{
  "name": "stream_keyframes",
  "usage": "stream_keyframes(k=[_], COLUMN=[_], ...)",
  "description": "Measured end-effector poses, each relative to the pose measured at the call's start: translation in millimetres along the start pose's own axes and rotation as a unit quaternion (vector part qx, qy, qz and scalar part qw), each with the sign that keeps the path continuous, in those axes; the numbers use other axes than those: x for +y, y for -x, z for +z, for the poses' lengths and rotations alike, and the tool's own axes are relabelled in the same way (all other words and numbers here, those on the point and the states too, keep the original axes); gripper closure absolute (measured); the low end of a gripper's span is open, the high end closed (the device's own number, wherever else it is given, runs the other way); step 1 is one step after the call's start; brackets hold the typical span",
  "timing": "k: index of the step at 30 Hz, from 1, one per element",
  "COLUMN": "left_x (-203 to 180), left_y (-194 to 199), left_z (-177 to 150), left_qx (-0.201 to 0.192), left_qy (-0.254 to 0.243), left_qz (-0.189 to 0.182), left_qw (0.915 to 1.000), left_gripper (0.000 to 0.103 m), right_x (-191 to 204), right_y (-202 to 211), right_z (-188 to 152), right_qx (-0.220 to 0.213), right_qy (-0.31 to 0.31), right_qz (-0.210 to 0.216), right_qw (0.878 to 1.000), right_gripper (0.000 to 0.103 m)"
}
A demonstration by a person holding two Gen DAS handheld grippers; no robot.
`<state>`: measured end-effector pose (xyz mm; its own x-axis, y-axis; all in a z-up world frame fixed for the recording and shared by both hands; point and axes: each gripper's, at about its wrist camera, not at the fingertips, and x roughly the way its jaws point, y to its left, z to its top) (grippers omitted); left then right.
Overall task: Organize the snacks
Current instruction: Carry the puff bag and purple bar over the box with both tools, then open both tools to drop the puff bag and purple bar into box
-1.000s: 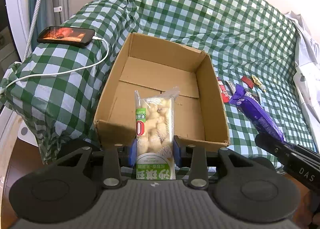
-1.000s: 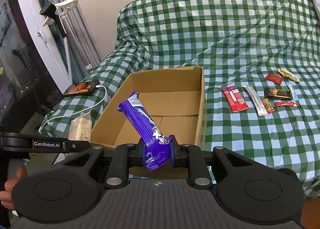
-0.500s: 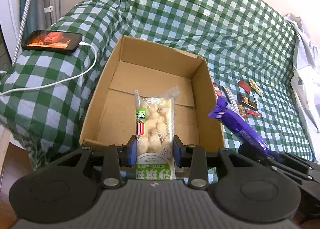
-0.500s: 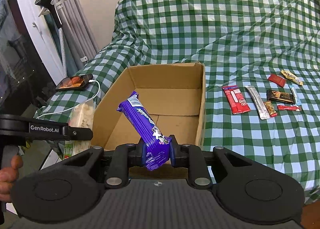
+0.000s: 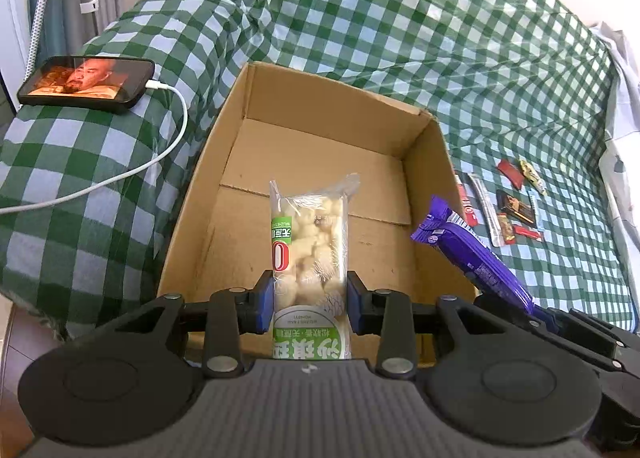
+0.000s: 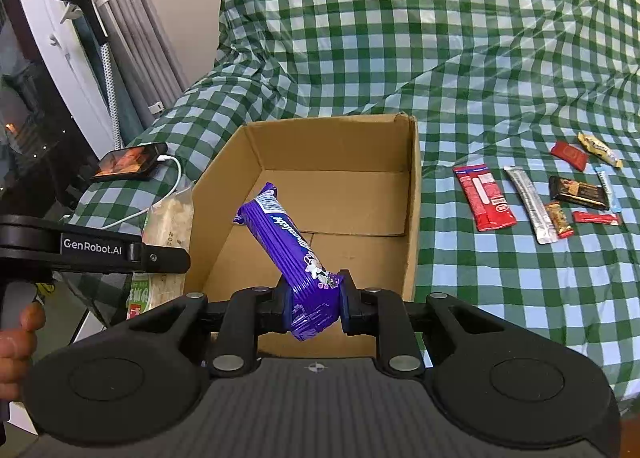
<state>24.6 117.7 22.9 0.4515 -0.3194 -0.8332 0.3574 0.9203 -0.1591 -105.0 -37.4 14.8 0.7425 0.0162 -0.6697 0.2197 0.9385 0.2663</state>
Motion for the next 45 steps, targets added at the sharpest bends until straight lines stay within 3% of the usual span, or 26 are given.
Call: stream_keyframes(k=[23, 39, 41, 42, 43, 45], left_x=[4.4, 3.3, 2.6, 2.9, 3.6, 4.5], left_y=[-78.5, -94.8, -93.7, -92.0, -89.6, -79.6], left_z=[32.0, 39.6, 40.2, 40.8, 41.1, 38.8], left_qx=[0.036, 0.040, 0.041, 0.043, 0.041, 0.019], left_qy=[-0.015, -0.022, -0.024, -0.020, -0.013, -0.004], left_qz=[0.022, 0.042, 0.046, 0.047, 0.050, 0.051], left_qw=[0.9990, 0.9981, 0.9978, 0.9977, 0.9978, 0.9985], left_gripper=[0.063, 0.063, 0.045, 0.015, 0.001, 0.000], right_x=[-12.8, -10.6, -10.3, -9.5, -9.5, -10.3], right_y=[-82.4, -102.8, -102.1, -102.1, -101.7, -100.2], right_z=[15.9, 21.9, 22.5, 23.2, 23.8, 24.1], right_qx=[0.041, 0.047, 0.046, 0.046, 0.046, 0.047], right_qy=[-0.011, -0.013, -0.012, -0.010, -0.009, -0.011], right_qz=[0.001, -0.001, 0.000, 0.000, 0.001, -0.004], right_qw=[0.999, 0.999, 0.999, 0.999, 0.999, 0.999], right_gripper=[0.080, 0.080, 0.080, 0.076, 0.076, 0.040])
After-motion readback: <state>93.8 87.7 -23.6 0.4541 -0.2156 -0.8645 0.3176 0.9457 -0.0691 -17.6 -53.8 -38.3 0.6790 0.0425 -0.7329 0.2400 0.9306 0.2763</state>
